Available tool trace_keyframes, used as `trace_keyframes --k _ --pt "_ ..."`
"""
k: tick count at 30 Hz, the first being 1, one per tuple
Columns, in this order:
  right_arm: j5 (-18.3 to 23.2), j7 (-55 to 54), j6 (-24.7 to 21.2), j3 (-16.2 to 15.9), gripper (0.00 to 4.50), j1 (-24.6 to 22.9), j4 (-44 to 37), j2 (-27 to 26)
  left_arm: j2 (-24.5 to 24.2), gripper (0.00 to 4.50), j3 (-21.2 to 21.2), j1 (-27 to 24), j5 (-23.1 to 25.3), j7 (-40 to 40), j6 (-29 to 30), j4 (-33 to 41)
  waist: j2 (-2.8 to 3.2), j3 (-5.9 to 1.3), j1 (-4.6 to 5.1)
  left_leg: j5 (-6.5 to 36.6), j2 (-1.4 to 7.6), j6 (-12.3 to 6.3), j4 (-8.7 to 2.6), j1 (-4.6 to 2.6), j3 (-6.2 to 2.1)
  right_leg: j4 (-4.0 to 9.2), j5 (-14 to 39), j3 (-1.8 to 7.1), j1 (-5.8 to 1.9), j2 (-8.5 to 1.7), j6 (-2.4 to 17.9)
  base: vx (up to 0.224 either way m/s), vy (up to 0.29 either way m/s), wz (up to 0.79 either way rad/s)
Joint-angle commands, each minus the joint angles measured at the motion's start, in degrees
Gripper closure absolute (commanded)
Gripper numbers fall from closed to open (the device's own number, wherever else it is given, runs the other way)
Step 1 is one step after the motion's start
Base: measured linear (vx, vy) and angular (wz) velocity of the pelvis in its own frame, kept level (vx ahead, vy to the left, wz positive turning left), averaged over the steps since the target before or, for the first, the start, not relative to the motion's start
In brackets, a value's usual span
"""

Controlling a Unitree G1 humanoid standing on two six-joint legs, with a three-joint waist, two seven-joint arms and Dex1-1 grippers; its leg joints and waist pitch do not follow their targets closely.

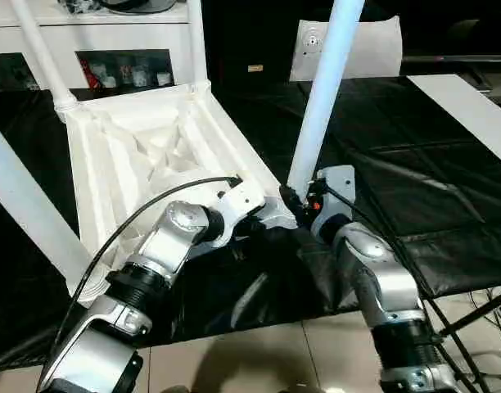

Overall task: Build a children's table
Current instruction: Rotate leg to tighten

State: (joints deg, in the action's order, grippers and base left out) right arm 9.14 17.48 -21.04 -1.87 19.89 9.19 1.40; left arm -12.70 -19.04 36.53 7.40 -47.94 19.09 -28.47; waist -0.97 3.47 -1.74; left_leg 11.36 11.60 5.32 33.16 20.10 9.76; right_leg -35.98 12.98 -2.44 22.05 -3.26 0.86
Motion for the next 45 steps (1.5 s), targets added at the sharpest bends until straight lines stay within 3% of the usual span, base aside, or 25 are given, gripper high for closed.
trace_keyframes --k 1,5,6,7,8,9,13,16,20,22,23,27,28,36,38,45 --pt "3.29 8.47 -0.7 -4.63 1.59 -2.08 -2.04 0.4 -0.24 4.5 -0.8 0.12 -0.53 -0.88 -4.31 1.42 0.22 -2.82 -0.11 6.05 1.17 -1.87 -3.59 0.21 -0.3 4.72 1.94 2.87 -2.82 -3.89 10.98 0.0 0.0 0.0" --pt "4.42 13.23 -0.48 -3.3 1.29 -3.28 -4.12 4.8 -2.82 4.5 -0.4 -1.01 -1.72 -4.46 -8.97 1.36 0.03 -2.89 -0.16 3.67 1.03 -3.56 -3.33 0.54 -0.14 4.33 -1.91 2.85 -3.24 -3.84 11.76 0.0 0.0 0.0" --pt "4.64 16.59 0.38 -3.03 1.16 -3.49 -4.36 7.56 -4.11 4.5 -0.34 -1.39 -2.35 -6.88 -11.32 1.14 0.13 -2.9 -0.15 3.35 1.02 -3.72 -3.33 0.55 -0.12 4.37 -1.84 2.8 -3.2 -3.9 11.98 0.0 0.0 0.0" --pt "4.64 16.59 0.38 -3.03 1.05 -3.49 -4.36 7.56 -4.11 4.5 -0.34 -1.39 -2.35 -6.88 -11.32 1.14 -0.2 -2.87 -0.27 3.56 1.09 -3.71 -3.36 0.44 -0.15 4.55 -1.06 2.74 -3.26 -3.88 11.78 0.0 0.0 0.0" --pt "4.76 18.62 1.03 -2.98 0.97 -3.55 -4.37 9.27 -4.85 4.5 -0.36 -1.56 -2.64 -8.38 -12.72 0.96 -0.02 -2.76 -0.21 4.37 1.07 -3.69 -3.32 0.4 0.02 4.56 0.12 2.84 -3.05 -3.89 11.98 0.0 0.0 0.0" --pt "5.5 24.81 2.54 -2.98 0.91 -3.4 -3.99 13.67 -6.78 4.5 -0.45 -2.01 -4.1 -13.6 -16.34 0.19 -0.17 -2.76 -0.37 4.83 1.1 -3.85 -3.36 0.41 -0.04 4.7 1.48 2.82 -3.1 -3.94 11.58 0.0 0.0 0.0" --pt "6.5 31.85 3.73 -3.43 0.53 -3.11 -3.65 17.88 -8.56 4.5 -0.64 -2.18 -5.74 -19.08 -19.38 -0.8 -0.08 -2.88 -0.4 4.18 1.33 -4.61 -3.24 0.31 0.1 4.34 -0.52 2.81 -2.86 -3.9 12.39 0.0 0.0 0.0" --pt "8.05 42.94 4.57 -5.29 0.53 -2.04 -3.0 22.82 -11.58 4.5 -2.35 -1.49 -6.81 -27.93 -22.39 -2.55 -0.31 -3.06 -0.7 3.95 1.51 -5.52 -3.16 0.17 0.12 4.14 -1.72 2.79 -2.97 -4.01 13.49 0.0 0.0 0.0" --pt "8.96 47.18 5.13 -6.22 0.53 -0.91 -1.26 24.27 -12.6 4.5 -3.04 -0.96 -6.93 -31.22 -23.96 -3.4 -0.32 -3.12 -1.21 3.33 1.64 -6.23 -3.02 0.05 0.18 3.73 -3.27 2.7 -2.85 -4.14 14.94 0.0 0.0 0.0" --pt "9.18 50.17 5.72 -7.09 0.53 0.31 0.53 24.99 -13.1 4.5 -3.49 -0.72 -7.2 -33.74 -24.99 -3.68 -0.65 -3.14 -1.47 3.19 1.76 -6.21 -2.99 0.01 0.2 3.53 -3.33 2.62 -2.79 -4.18 15.46 0.0 0.0 0.0" --pt "9.11 51.45 5.95 -7.42 0.81 0.79 1.18 25.23 -13.28 4.5 -3.66 -0.64 -7.3 -34.76 -25.35 -3.79 -0.56 -3.13 -1.58 2.95 1.79 -6.2 -2.95 -0.01 0.25 3.5 -3.3 2.58 -2.73 -4.2 15.71 0.0 0.0 0.0" --pt "9.21 55.3 6.8 -8.29 0.94 3.4 4.57 25.47 -13.56 4.5 -4.41 0.0 -7.09 -37.96 -27.66 -4.81 -0.55 -3.27 -2.11 2.09 1.86 -6.33 -2.74 0.01 0.28 3.2 -3.99 2.54 -2.73 -4.28 16.05 0.0 0.0 0.0" --pt "9.14 55.91 7.04 -8.36 1.23 3.75 5.12 25.43 -13.54 4.5 -4.46 0.11 -7.15 -38.33 -28.01 -5.08 -0.65 -3.25 -2.14 2.19 1.86 -6.18 -2.7 0.16 0.29 3.13 -4.06 2.49 -2.76 -4.26 16.02 0.0 0.0 0.0" --pt "9.41 59.62 7.0 -9.8 1.83 5.7 7.35 25.05 -13.16 4.5 -4.42 0.89 -7.22 -39.78 -28.91 -5.64 -0.82 -3.58 -2.88 1.46 1.87 -6.06 -2.44 0.12 0.37 2.82 -5.09 2.49 -2.81 -4.38 16.16 0.0 0.0 0.0" --pt "9.44 60.75 6.83 -10.1 2.19 6.16 7.86 24.69 -13.25 4.5 -4.43 1.05 -7.26 -40.41 -29.52 -6.05 -0.81 -3.64 -3.04 1.0 1.81 -6.12 -2.39 0.17 0.35 2.74 -5.66 2.45 -2.85 -4.33 16.04 0.0 0.0 0.0" --pt "9.7 61.83 6.06 -10.8 2.52 6.06 7.56 24.34 -13.61 4.5 -4.5 1.06 -6.87 -40.85 -29.93 -6.28 -0.77 -4.12 -3.26 -2.01 1.75 -7.43 -1.84 0.48 0.31 1.98 -11.18 2.35 -2.79 -4.17 16.67 0.0 0.0 0.0"
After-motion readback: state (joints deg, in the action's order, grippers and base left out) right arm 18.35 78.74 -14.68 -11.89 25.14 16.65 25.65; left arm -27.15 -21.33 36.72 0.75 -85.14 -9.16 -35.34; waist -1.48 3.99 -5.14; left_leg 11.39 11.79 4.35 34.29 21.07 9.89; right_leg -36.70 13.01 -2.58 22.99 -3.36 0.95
